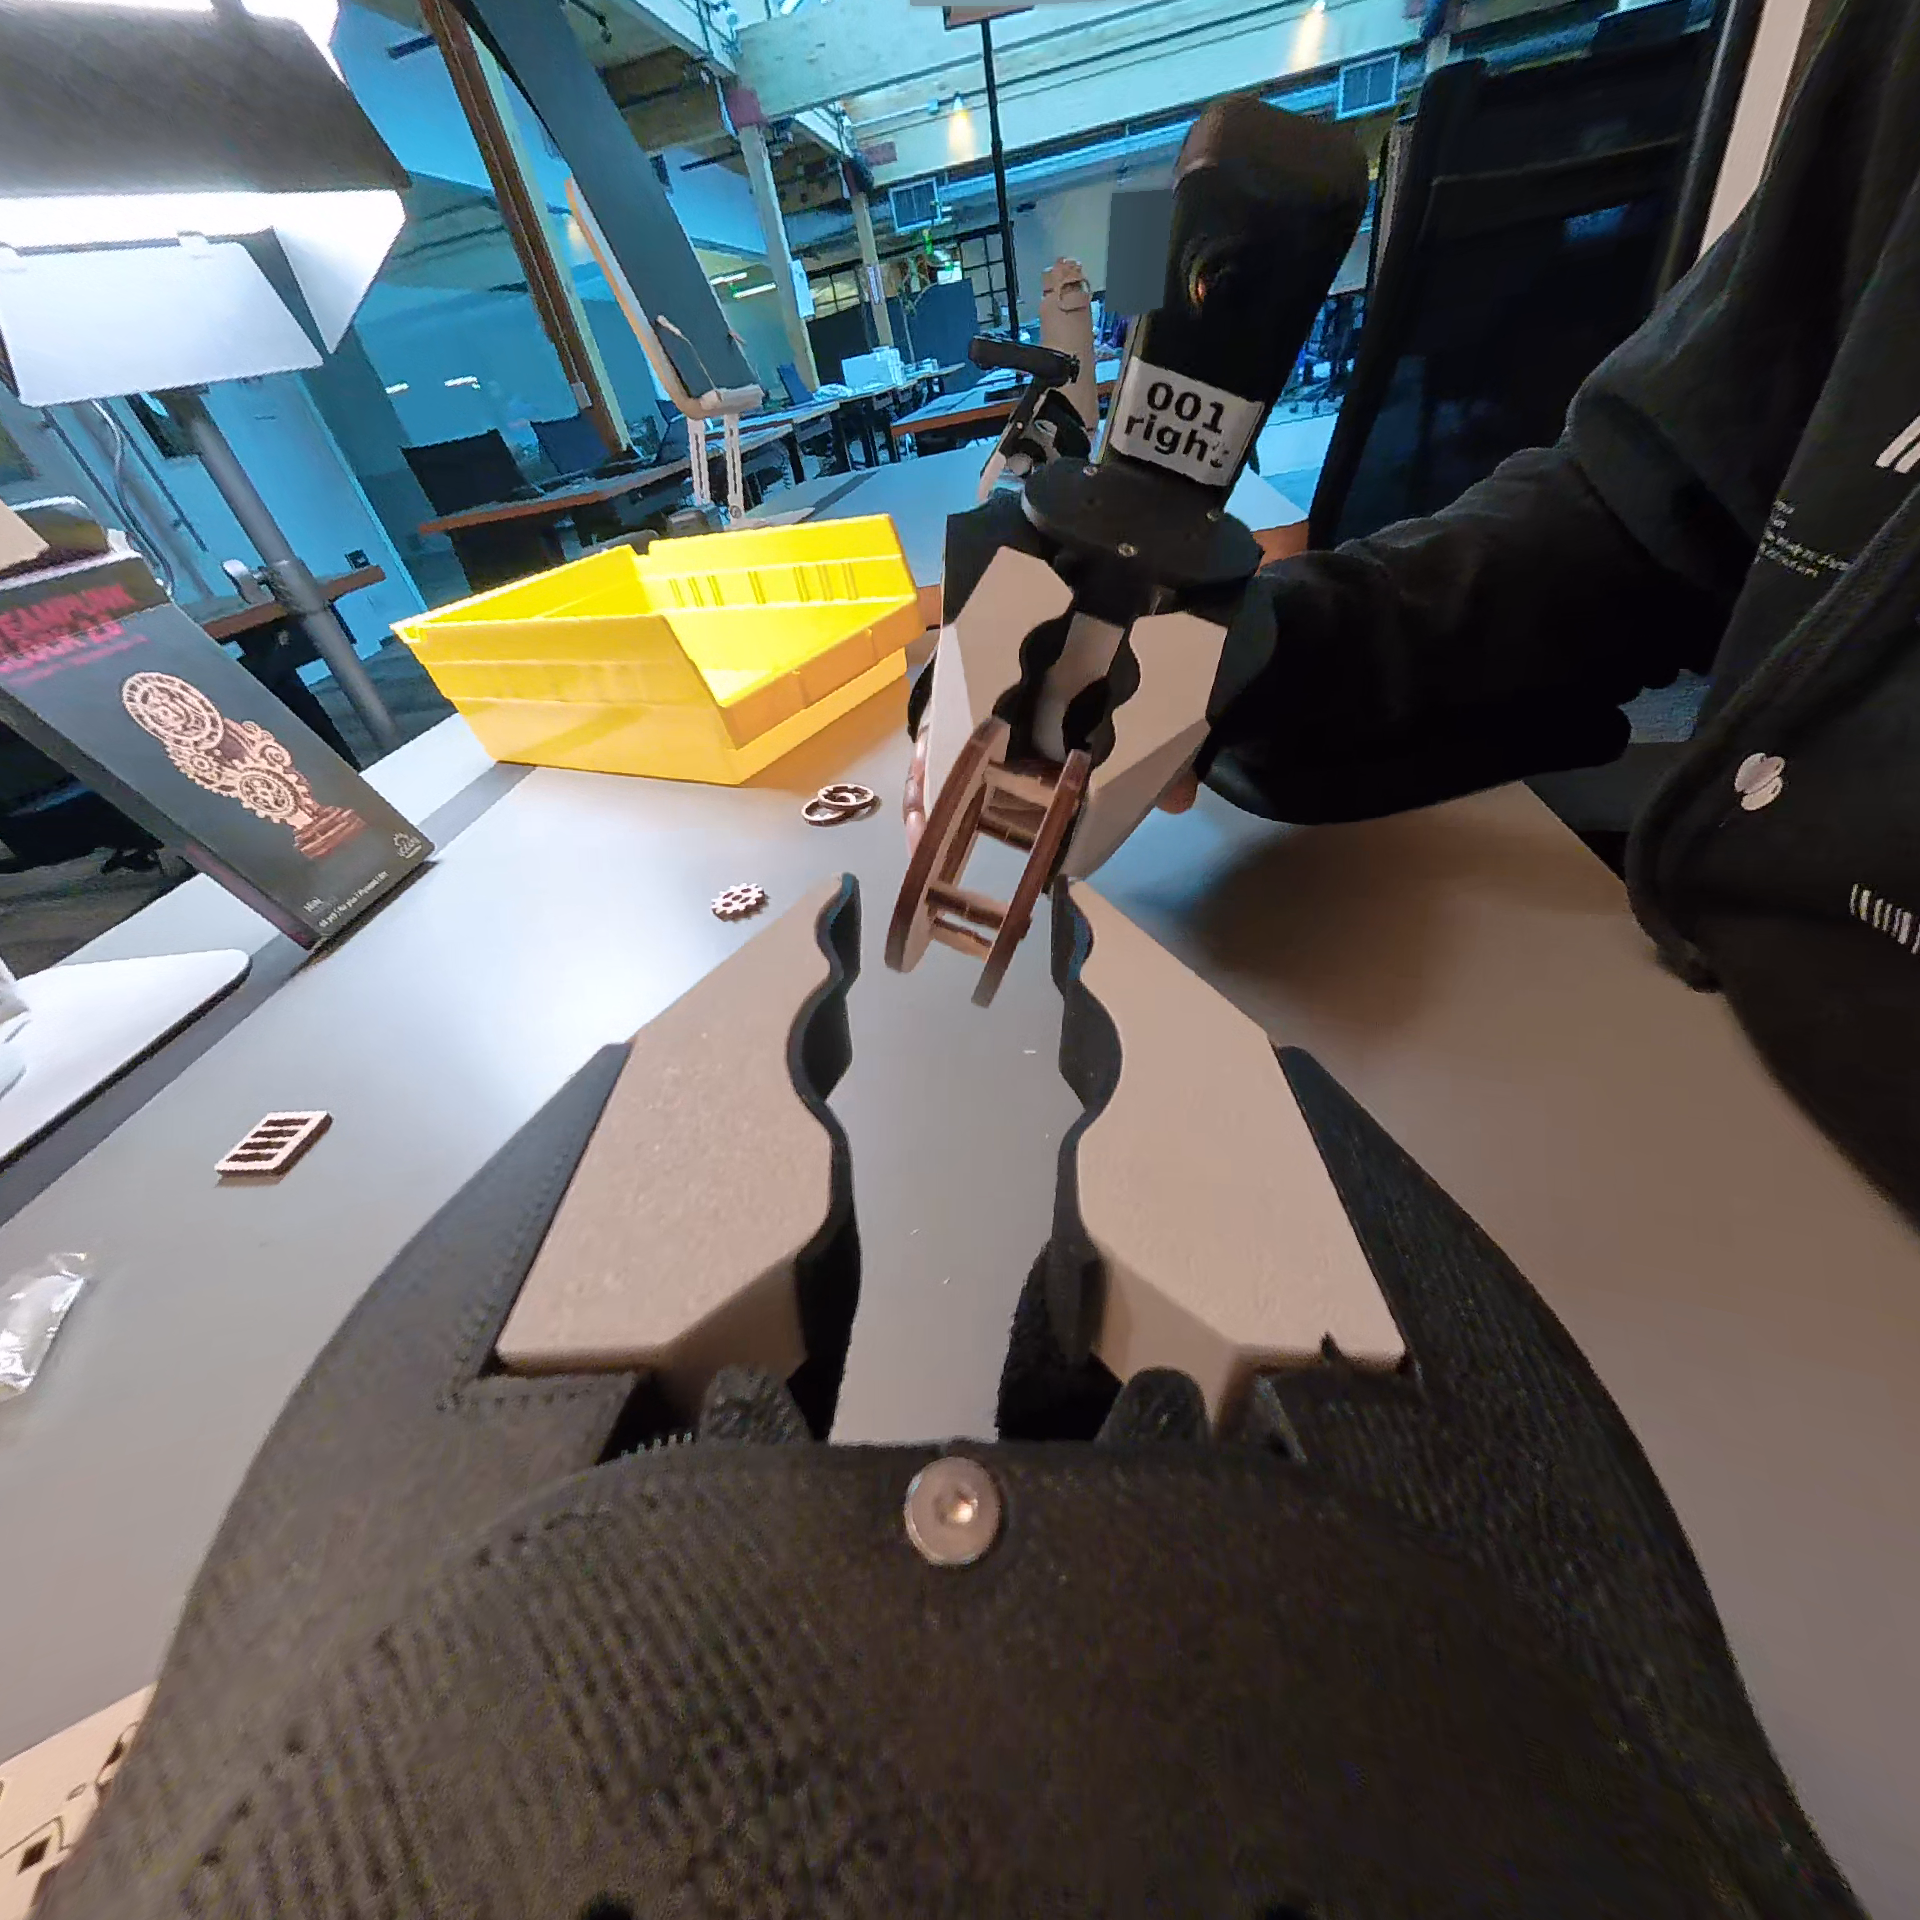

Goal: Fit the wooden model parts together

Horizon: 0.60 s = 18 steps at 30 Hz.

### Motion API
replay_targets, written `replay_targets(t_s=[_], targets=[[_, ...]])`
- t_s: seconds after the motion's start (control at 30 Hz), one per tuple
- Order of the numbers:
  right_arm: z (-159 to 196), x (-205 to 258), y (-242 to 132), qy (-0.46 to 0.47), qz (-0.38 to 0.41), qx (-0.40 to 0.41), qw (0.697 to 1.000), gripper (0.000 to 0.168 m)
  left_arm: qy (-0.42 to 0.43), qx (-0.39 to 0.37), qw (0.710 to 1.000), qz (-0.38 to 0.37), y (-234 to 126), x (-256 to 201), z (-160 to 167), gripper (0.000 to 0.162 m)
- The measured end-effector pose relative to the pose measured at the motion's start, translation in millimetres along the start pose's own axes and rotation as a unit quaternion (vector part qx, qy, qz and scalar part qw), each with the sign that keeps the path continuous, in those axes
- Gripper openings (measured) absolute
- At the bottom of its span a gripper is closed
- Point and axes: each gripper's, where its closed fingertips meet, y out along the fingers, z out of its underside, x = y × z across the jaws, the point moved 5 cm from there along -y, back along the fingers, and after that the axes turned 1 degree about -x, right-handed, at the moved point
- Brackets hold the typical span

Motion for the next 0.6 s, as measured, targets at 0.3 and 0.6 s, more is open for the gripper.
replay_targets(t_s=[0.3, 0.6], targets=[[-9.1, 3.3, -1.2, -0.099, 0.036, 0.007, 0.994, 0.02, 0.11, 0.002, 0.994, -0.011, -2.6, -8.3, -9.2, 0.026], [-3.9, 2.9, -0.2, -0.119, 0.044, 0.029, 0.992, 0.02, 0.128, 0.024, 0.991, -0.015, -1.5, -8.5, -5.1, 0.026]])
